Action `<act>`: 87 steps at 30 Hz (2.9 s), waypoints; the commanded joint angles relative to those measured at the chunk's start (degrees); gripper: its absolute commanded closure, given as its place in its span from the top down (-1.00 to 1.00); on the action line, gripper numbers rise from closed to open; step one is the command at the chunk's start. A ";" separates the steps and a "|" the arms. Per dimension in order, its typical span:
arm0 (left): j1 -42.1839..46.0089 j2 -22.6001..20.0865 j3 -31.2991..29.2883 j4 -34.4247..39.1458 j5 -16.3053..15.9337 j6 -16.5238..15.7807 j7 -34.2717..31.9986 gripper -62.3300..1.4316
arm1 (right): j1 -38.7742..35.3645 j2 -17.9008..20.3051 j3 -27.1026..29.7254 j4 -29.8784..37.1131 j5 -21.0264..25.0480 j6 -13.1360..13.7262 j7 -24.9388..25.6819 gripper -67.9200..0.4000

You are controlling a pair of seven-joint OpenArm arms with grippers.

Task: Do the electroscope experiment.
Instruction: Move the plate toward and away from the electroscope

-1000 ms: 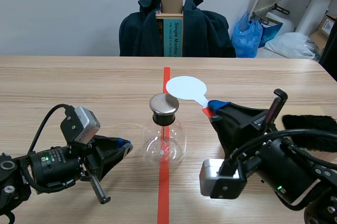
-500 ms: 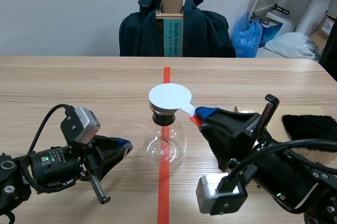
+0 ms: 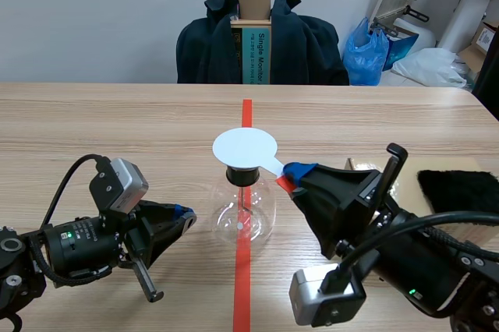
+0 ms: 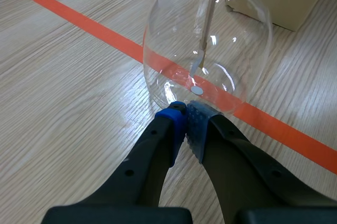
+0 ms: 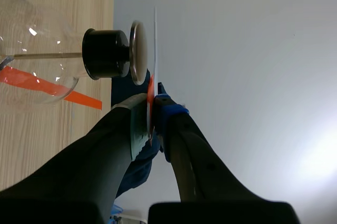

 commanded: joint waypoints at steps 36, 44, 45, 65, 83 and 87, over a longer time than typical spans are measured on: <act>-0.28 -0.04 -0.26 1.03 -0.74 0.26 -0.79 -0.87 | 1.14 0.00 0.63 0.96 -3.82 -0.83 -12.48 -0.96; -0.28 -0.04 -0.26 1.03 -0.74 0.26 -0.79 -0.87 | 1.16 0.00 0.63 0.96 -3.82 -1.07 -4.44 -0.96; -0.28 -0.04 -0.26 1.03 -0.74 0.26 -0.79 -0.87 | 1.16 0.00 0.63 0.96 -3.82 -1.27 -3.78 -0.96; -0.28 -0.04 -0.26 1.03 -0.74 0.26 -0.79 -0.87 | 1.16 0.00 0.63 0.96 -3.82 -2.10 -0.76 -0.96; -0.28 -0.04 -0.26 1.03 -0.74 0.26 -0.79 -0.87 | 1.14 0.00 0.66 0.96 -3.82 -2.10 -22.73 -0.96; -0.28 -0.04 -0.26 1.03 -0.74 0.26 -0.79 -0.87 | 1.14 -0.02 1.38 0.96 -3.80 -2.08 -25.86 -0.96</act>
